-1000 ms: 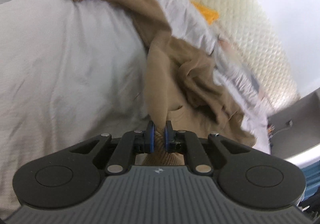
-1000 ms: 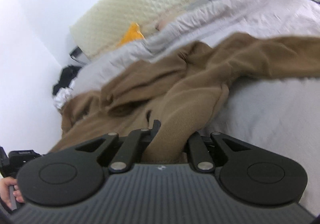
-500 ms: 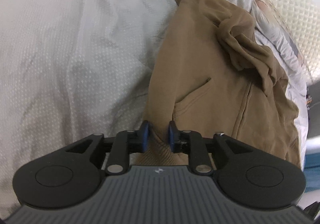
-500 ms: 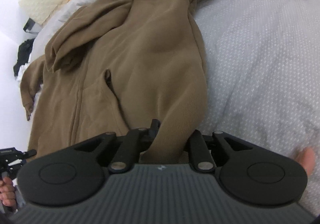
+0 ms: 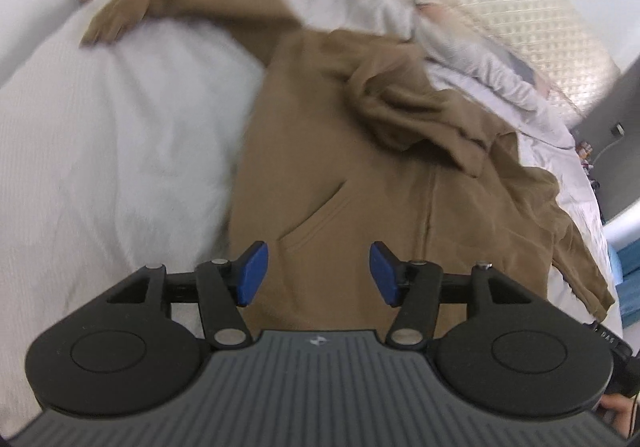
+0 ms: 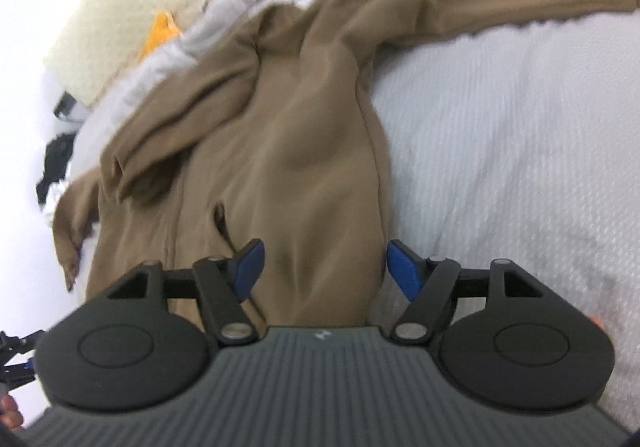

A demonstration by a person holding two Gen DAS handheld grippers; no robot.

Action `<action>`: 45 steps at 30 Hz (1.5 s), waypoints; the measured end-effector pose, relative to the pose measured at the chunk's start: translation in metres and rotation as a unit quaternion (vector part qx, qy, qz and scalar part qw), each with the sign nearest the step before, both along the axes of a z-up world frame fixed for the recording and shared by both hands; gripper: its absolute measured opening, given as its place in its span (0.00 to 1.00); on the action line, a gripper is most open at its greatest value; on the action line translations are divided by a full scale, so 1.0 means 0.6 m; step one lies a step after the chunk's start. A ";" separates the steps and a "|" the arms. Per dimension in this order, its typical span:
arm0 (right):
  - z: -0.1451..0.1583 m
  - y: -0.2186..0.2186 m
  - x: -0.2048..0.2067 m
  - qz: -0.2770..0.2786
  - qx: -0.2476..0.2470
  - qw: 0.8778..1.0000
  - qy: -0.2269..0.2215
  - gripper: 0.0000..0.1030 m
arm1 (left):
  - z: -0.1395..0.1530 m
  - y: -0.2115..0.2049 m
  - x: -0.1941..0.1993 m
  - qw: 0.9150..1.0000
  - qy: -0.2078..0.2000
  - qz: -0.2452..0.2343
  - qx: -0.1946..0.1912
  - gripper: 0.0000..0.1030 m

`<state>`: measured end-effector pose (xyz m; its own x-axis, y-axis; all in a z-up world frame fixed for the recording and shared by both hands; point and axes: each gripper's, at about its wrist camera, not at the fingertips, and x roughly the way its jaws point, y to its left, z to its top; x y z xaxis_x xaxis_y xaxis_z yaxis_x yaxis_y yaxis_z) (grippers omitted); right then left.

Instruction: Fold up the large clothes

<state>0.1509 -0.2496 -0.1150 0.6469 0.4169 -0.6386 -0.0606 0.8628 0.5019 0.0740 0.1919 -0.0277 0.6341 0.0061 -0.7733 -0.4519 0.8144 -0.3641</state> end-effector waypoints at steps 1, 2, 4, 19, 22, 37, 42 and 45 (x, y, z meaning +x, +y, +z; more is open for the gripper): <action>0.007 0.006 -0.002 -0.001 -0.004 1.000 -0.017 0.68 | 0.005 -0.008 0.009 1.000 -0.006 -0.004 0.001 0.60; 0.016 0.009 -0.007 0.002 -0.011 0.999 -0.036 0.68 | 0.008 -0.013 0.019 1.000 -0.010 -0.010 0.000 0.60; 0.034 0.013 -0.013 0.010 -0.019 0.997 -0.068 0.69 | 0.015 -0.024 0.044 1.000 -0.020 -0.018 -0.001 0.60; 0.102 0.143 0.227 0.092 0.012 0.992 -0.087 0.69 | 0.055 0.021 0.455 0.996 -0.061 -0.059 0.041 0.62; 0.085 0.185 0.310 0.092 0.019 0.993 -0.077 0.69 | 0.030 0.048 0.544 0.996 -0.059 -0.065 0.033 0.62; -0.026 0.309 0.575 0.038 -0.010 0.999 -0.038 0.79 | -0.160 0.096 0.893 0.997 0.008 -0.082 0.005 0.62; -0.046 0.315 0.611 0.036 0.004 0.999 -0.011 0.80 | -0.192 0.070 0.933 0.993 0.031 -0.109 0.036 0.39; -0.044 0.324 0.614 0.047 -0.018 0.999 -0.001 0.67 | -0.187 0.066 0.926 0.993 0.031 -0.109 0.036 0.19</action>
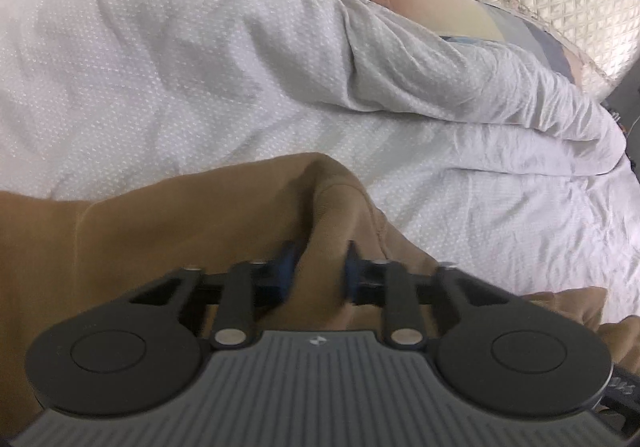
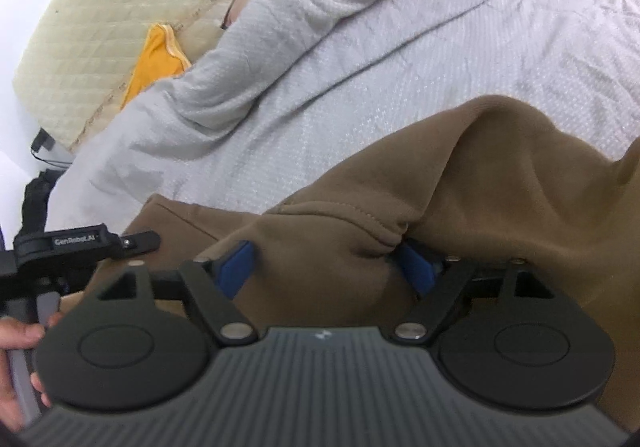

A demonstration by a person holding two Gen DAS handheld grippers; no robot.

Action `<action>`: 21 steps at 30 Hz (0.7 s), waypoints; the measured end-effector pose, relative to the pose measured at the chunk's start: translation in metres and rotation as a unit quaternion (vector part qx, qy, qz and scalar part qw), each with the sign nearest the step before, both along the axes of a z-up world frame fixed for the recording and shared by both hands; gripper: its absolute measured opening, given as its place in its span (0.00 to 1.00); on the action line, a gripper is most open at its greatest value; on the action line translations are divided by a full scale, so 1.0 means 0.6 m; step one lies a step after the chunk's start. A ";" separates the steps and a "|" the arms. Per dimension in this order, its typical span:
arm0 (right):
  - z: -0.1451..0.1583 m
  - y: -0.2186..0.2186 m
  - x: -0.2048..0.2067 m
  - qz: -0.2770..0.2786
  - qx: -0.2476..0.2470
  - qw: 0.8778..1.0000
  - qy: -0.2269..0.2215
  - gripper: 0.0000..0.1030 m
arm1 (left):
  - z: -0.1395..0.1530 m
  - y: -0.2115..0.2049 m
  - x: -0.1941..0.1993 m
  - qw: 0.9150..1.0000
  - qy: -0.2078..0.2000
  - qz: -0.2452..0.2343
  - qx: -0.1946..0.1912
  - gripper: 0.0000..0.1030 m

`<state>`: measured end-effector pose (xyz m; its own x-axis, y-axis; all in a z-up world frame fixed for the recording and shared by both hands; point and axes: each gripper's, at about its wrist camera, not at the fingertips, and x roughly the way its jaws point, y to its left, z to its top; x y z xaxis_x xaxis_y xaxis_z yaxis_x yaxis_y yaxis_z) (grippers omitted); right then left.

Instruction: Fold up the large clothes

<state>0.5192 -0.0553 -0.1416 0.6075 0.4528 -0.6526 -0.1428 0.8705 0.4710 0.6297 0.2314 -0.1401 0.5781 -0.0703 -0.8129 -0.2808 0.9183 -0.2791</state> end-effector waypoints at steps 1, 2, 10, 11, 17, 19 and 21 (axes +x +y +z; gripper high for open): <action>0.006 0.004 -0.001 0.009 -0.017 1.000 -0.003 0.61 | 0.006 0.000 -0.007 1.000 -0.003 -0.001 -0.006 0.18; 0.017 0.006 -0.009 0.022 -0.034 0.999 -0.014 0.48 | 0.014 0.000 -0.016 1.000 -0.009 -0.005 -0.009 0.17; 0.140 -0.044 -0.068 0.061 -0.016 0.995 -0.083 0.21 | 0.140 0.056 -0.102 0.991 -0.073 0.020 -0.111 0.14; 0.163 -0.049 -0.075 0.062 -0.009 0.994 -0.095 0.20 | 0.160 0.061 -0.114 0.989 -0.086 0.021 -0.120 0.14; 0.264 -0.059 -0.082 0.054 0.007 0.989 -0.138 0.19 | 0.245 0.091 -0.201 0.963 -0.168 0.035 -0.207 0.14; 0.270 -0.044 -0.067 0.054 -0.009 0.988 -0.145 0.19 | 0.248 0.091 -0.208 0.965 -0.172 0.034 -0.196 0.14; 0.258 -0.028 -0.049 0.050 -0.029 0.988 -0.142 0.19 | 0.231 0.088 -0.204 0.969 -0.171 0.033 -0.177 0.14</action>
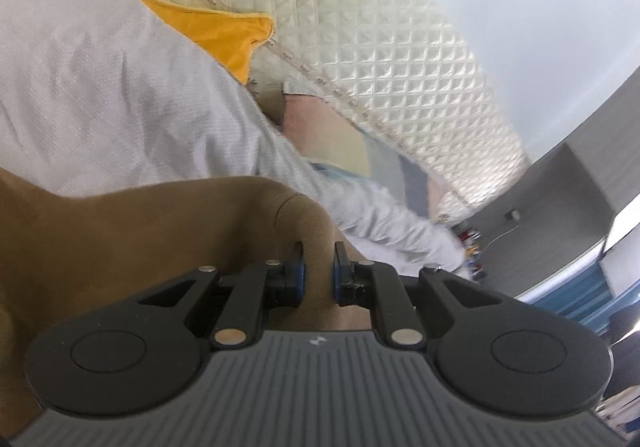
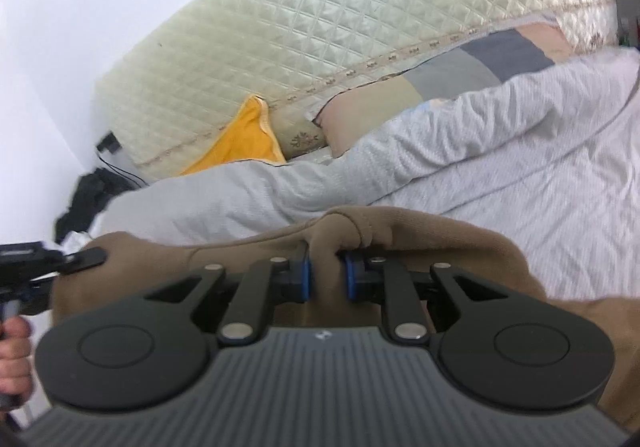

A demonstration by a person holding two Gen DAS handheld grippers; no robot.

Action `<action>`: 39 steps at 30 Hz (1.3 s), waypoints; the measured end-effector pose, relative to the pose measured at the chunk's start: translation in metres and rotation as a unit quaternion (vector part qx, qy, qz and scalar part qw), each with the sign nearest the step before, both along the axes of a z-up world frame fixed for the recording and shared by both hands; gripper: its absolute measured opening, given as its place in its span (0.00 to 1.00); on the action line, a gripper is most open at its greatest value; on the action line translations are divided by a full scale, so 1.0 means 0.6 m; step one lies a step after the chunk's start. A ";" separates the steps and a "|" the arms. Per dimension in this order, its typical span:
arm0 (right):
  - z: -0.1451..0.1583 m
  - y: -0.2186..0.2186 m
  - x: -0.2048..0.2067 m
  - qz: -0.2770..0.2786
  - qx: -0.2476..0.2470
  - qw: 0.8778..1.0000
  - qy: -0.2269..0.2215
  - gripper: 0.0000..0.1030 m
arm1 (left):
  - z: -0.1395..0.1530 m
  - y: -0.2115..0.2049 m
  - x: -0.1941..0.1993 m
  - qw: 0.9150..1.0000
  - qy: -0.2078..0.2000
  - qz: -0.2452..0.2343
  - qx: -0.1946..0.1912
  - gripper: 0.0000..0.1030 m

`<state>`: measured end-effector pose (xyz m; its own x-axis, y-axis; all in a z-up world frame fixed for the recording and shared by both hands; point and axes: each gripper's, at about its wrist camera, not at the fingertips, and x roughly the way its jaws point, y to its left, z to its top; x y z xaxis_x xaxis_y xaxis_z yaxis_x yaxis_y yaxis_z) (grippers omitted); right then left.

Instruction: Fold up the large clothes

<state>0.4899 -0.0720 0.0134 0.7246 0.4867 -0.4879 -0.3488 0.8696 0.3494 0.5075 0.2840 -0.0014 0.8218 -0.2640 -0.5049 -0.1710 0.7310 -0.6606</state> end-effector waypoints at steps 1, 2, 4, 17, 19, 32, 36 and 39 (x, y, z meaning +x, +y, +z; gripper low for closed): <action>-0.014 0.008 0.012 -0.005 -0.004 1.000 0.006 0.19 | -0.013 0.003 0.007 1.000 0.001 0.002 0.005 0.15; -0.028 0.014 0.023 -0.008 -0.008 1.000 0.010 0.19 | -0.030 0.004 0.014 1.000 0.005 0.004 0.010 0.15; -0.065 0.026 0.046 -0.009 -0.018 1.000 0.012 0.19 | -0.071 0.012 0.034 1.000 0.013 0.009 0.018 0.15; -0.280 0.064 0.172 -0.017 -0.064 0.997 0.038 0.23 | -0.306 0.050 0.222 0.992 0.102 0.022 0.071 0.16; -0.289 0.066 0.175 -0.017 -0.064 0.997 0.033 0.25 | -0.321 0.048 0.233 0.990 0.113 0.022 0.082 0.17; -0.224 0.054 0.111 0.006 -0.063 0.997 0.049 0.72 | -0.195 -0.005 0.136 0.979 0.101 -0.003 0.177 0.55; -0.180 0.051 0.047 0.031 -0.059 0.997 0.025 0.73 | -0.148 -0.046 0.074 0.977 0.067 -0.024 0.200 0.54; -0.148 0.061 -0.003 0.047 -0.047 0.998 0.012 0.73 | -0.123 -0.083 0.034 0.973 0.057 -0.061 0.214 0.53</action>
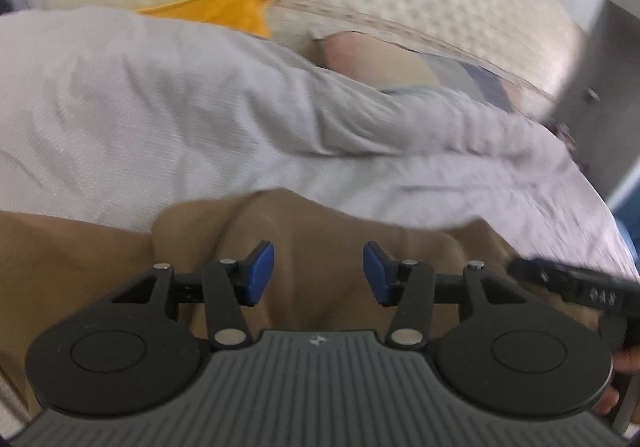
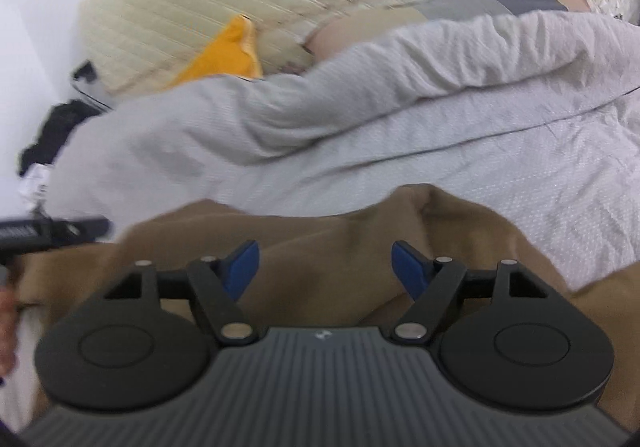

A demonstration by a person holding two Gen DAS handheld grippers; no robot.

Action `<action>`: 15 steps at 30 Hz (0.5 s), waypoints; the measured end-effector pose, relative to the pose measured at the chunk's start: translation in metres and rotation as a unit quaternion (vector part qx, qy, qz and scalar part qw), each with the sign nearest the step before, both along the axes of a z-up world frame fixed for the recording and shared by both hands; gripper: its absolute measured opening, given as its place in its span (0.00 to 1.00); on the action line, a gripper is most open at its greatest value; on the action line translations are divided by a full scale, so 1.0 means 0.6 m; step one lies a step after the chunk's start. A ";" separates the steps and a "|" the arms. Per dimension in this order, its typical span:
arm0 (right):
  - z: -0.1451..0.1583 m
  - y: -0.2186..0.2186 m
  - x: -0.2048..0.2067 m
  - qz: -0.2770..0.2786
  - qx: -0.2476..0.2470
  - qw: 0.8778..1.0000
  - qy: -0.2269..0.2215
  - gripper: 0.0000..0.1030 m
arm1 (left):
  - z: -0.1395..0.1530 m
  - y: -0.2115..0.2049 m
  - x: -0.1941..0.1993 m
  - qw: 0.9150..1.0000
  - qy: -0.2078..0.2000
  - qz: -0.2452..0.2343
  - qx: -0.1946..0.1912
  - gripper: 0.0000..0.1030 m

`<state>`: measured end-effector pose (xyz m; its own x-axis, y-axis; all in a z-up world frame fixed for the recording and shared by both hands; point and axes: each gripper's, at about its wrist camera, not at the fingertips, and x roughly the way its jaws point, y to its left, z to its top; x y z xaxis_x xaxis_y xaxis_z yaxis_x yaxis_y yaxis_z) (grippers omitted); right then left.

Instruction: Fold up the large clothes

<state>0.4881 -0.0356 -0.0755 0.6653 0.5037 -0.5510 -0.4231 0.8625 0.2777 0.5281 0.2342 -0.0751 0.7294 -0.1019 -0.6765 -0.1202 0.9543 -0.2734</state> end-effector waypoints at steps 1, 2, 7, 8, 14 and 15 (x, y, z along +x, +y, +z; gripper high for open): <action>0.009 0.007 -0.016 0.008 -0.001 1.000 -0.006 0.73 | 0.005 -0.010 -0.012 1.000 -0.002 -0.008 0.004 0.51; 0.016 0.015 -0.034 0.018 0.001 1.000 -0.012 0.73 | 0.009 -0.020 -0.024 1.000 -0.001 -0.015 0.008 0.47; 0.009 0.061 -0.090 0.047 -0.011 0.999 -0.003 0.71 | -0.015 -0.051 -0.067 0.999 0.031 -0.038 0.024 0.26; 0.002 0.069 -0.098 0.054 -0.015 0.998 -0.001 0.68 | -0.024 -0.053 -0.074 0.998 0.037 -0.038 0.028 0.23; -0.054 0.091 -0.116 0.051 -0.047 0.998 -0.004 0.56 | -0.101 -0.032 -0.093 0.996 0.071 -0.026 0.038 0.12; -0.064 0.092 -0.116 0.052 -0.050 0.997 -0.003 0.56 | -0.115 -0.028 -0.092 0.996 0.074 -0.025 0.038 0.12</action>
